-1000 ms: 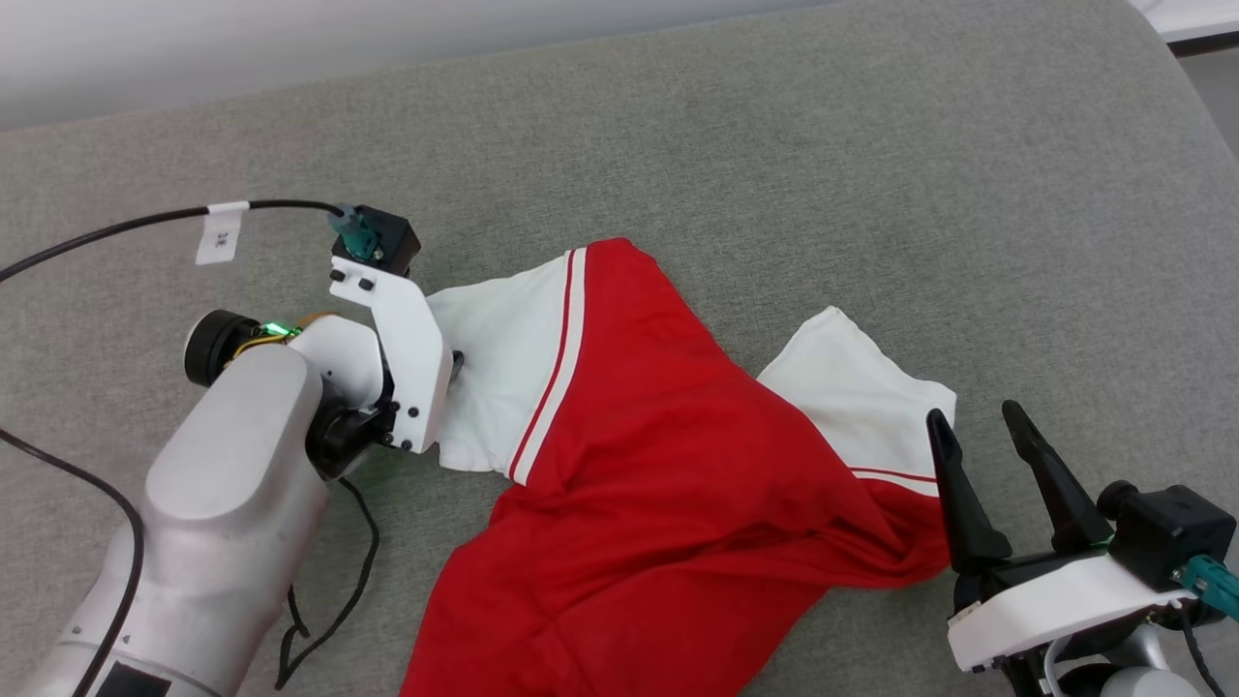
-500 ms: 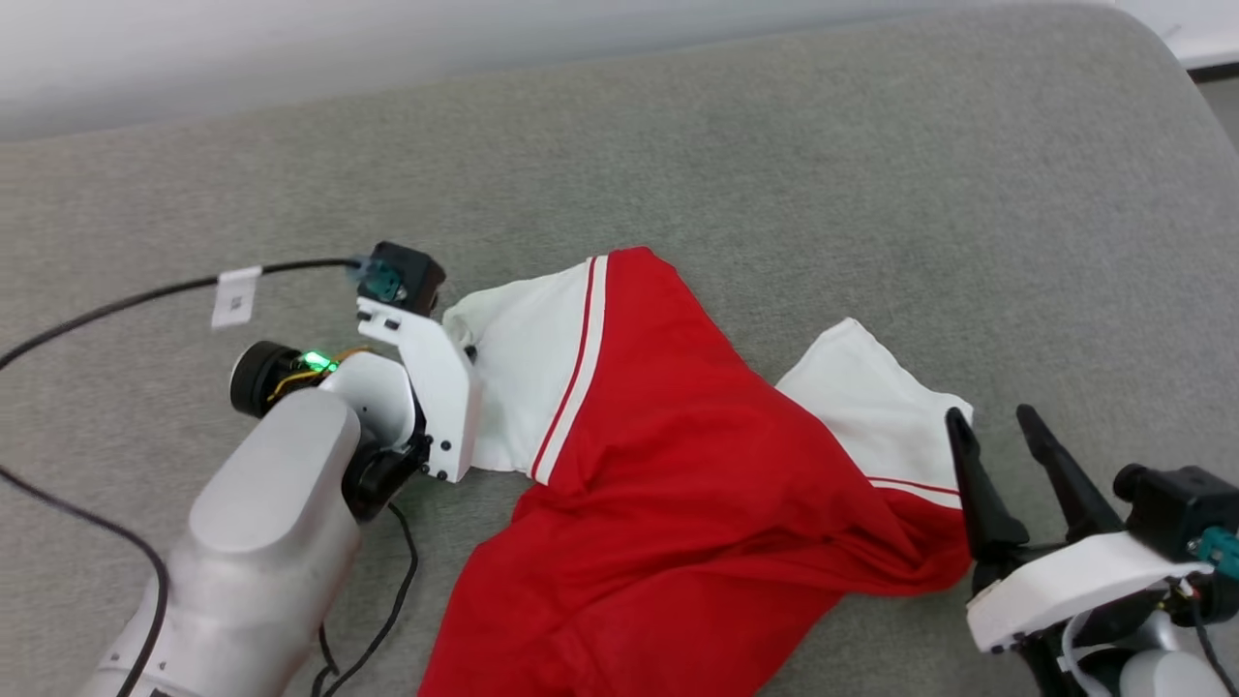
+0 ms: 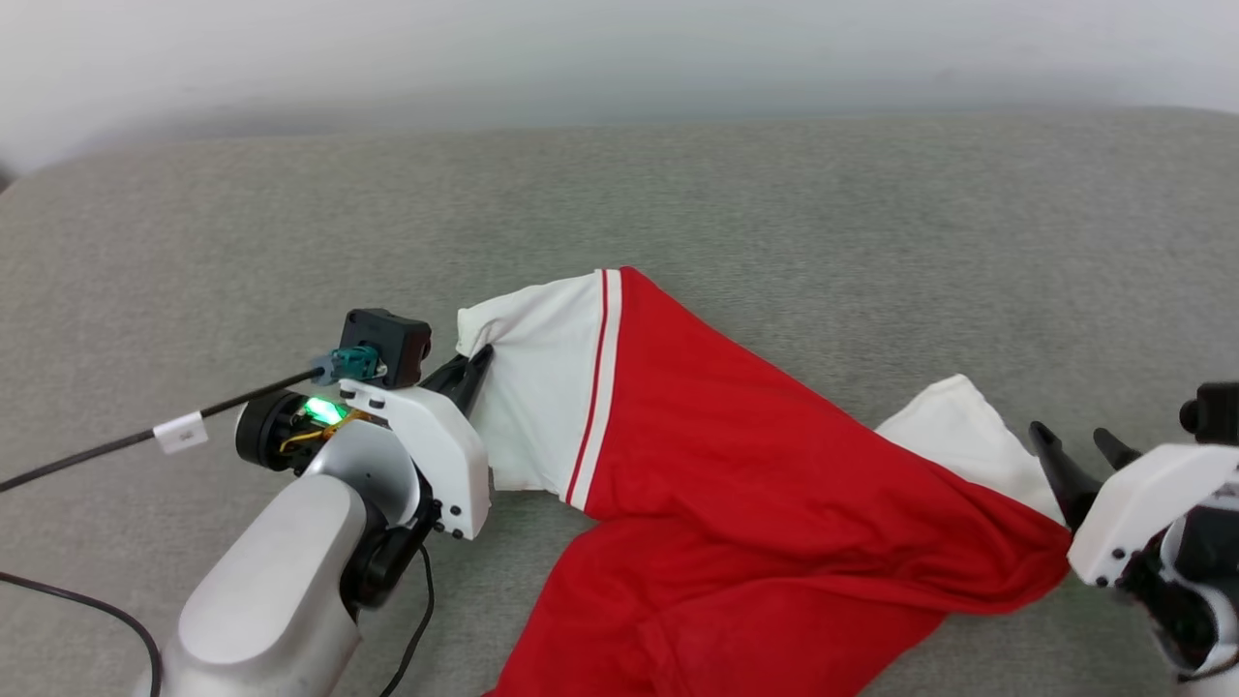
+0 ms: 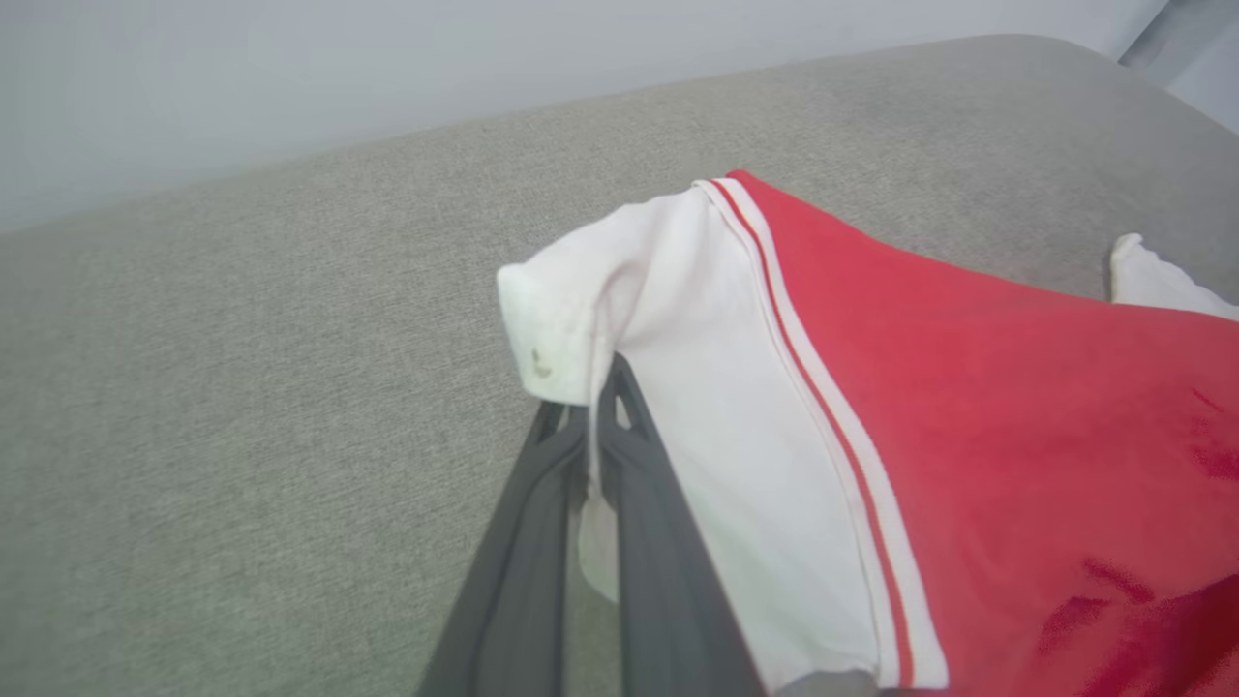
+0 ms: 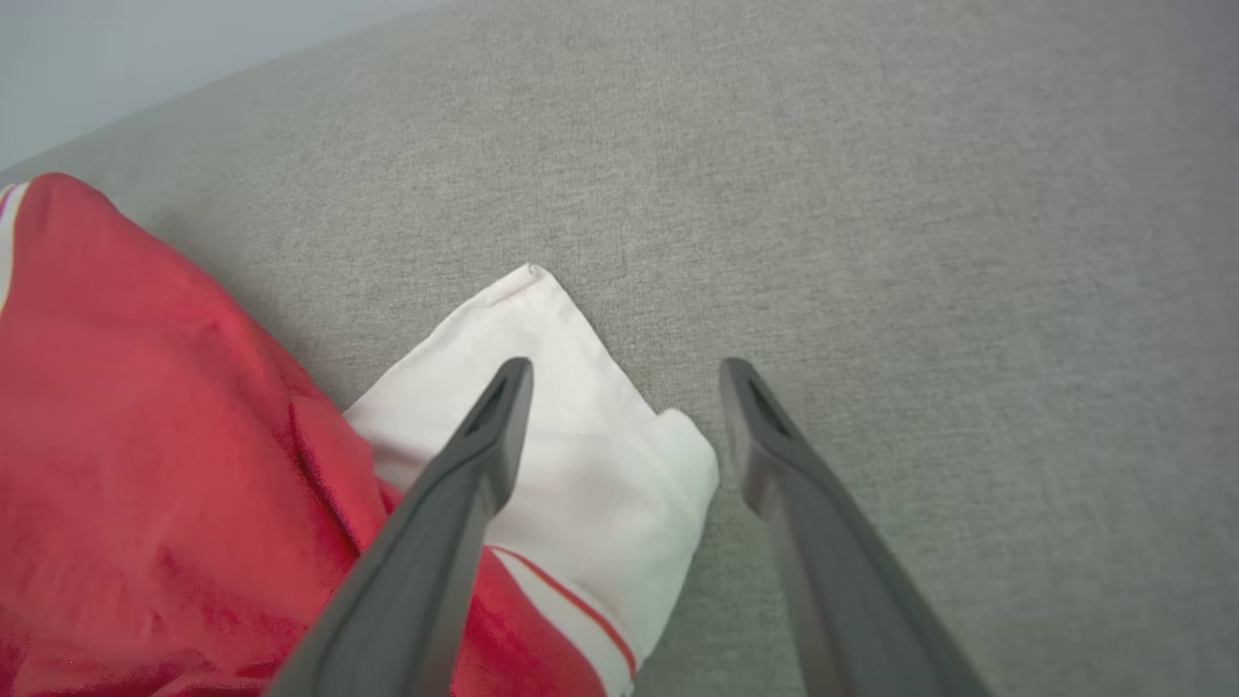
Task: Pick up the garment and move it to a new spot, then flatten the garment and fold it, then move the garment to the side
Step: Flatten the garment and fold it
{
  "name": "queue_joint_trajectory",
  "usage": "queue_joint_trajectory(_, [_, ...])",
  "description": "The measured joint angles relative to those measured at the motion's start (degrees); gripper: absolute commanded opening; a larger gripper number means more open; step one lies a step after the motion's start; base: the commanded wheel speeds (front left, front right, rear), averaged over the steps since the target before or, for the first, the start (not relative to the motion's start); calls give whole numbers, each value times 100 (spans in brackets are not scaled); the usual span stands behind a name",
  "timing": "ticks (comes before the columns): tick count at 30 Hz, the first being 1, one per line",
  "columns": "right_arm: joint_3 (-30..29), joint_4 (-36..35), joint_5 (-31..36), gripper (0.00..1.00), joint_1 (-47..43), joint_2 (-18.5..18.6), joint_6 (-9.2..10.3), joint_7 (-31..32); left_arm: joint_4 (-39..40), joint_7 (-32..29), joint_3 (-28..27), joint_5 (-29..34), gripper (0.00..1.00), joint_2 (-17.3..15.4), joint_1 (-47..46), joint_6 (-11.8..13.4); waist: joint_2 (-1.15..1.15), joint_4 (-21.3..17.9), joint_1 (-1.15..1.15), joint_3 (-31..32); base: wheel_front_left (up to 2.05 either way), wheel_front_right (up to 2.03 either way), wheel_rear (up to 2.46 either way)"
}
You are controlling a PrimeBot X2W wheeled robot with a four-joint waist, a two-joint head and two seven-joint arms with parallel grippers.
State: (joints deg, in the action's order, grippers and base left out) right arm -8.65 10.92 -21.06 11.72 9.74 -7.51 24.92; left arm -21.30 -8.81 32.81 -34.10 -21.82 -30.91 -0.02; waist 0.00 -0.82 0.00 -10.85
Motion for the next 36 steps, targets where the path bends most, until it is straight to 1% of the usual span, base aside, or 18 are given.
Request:
queue_joint_trajectory(3, [102, 125, -52, 100, 288, 279, 1, 684, 454, -41, 21, 9, 0, -80, 148, 93, 0, 197, 0, -27, 0, 0, 0])
queue_joint_trajectory(5, [207, 229, -104, 100, 511, 397, 0, 1135, 695, -66, 23, 9, 0, -107, 205, 146, 0, 293, 0, -99, 0, 0, 0])
queue_joint_trajectory(9, [444, 415, -145, 100, 854, 634, 0, 1806, 1028, -104, 49, 18, 0, -120, 240, 199, 0, 432, 0, -303, 0, 0, 0])
queue_joint_trajectory(15, [706, 746, -330, 100, 1136, 780, 0, 2720, 1196, -105, 47, 12, 0, -143, 251, 213, 0, 578, 0, -566, 0, 0, 0])
queue_joint_trajectory(18, [755, 766, -471, 100, 1185, 844, 1, 2934, 1213, -104, 48, 5, 0, -152, 254, 215, 0, 614, 0, -635, 0, 0, 0])
queue_joint_trajectory(19, [762, 772, -491, 98, 1209, 851, 1, 3011, 1215, -104, 48, 4, 0, -153, 255, 230, 0, 617, 0, -649, 0, 0, 0])
queue_joint_trajectory(20, [777, 793, -526, 48, 1233, 857, 2, 3060, 1214, -104, 47, 1, 0, -159, 257, 232, 0, 615, 0, -652, 0, 0, 0])
queue_joint_trajectory(21, [783, 810, -567, 29, 1246, 861, 2, 3099, 1217, -104, 44, -8, 0, -165, 259, 244, 0, 610, 0, -655, 0, 0, 0])
queue_joint_trajectory(22, [809, 824, -588, 0, 1252, 869, 2, 3127, 1220, -103, 40, -22, 0, -172, 259, 255, 0, 606, 0, -659, 0, 0, 0])
queue_joint_trajectory(27, [976, 849, -724, 0, 1295, 904, 1, 3145, 1195, -81, 15, -52, 0, -198, 260, 256, 0, 576, 0, -653, 0, 0, 0])
queue_joint_trajectory(30, [1081, 792, -747, 0, 1299, 991, 1, 2995, 1165, -47, -18, -69, 0, -220, 256, 265, 0, 551, 0, -598, 0, 0, 0])
queue_joint_trajectory(34, [1077, 616, -544, 0, 1344, 1060, 0, 2487, 1089, 20, -114, -44, 0, -319, 227, 333, 0, 509, 0, -430, 0, 0, 0])
queue_joint_trajectory(36, [975, 543, -431, 0, 1484, 1127, 1, 2248, 1035, 24, -164, -34, 0, -368, 176, 372, 0, 484, 0, -312, 0, 0, 0])
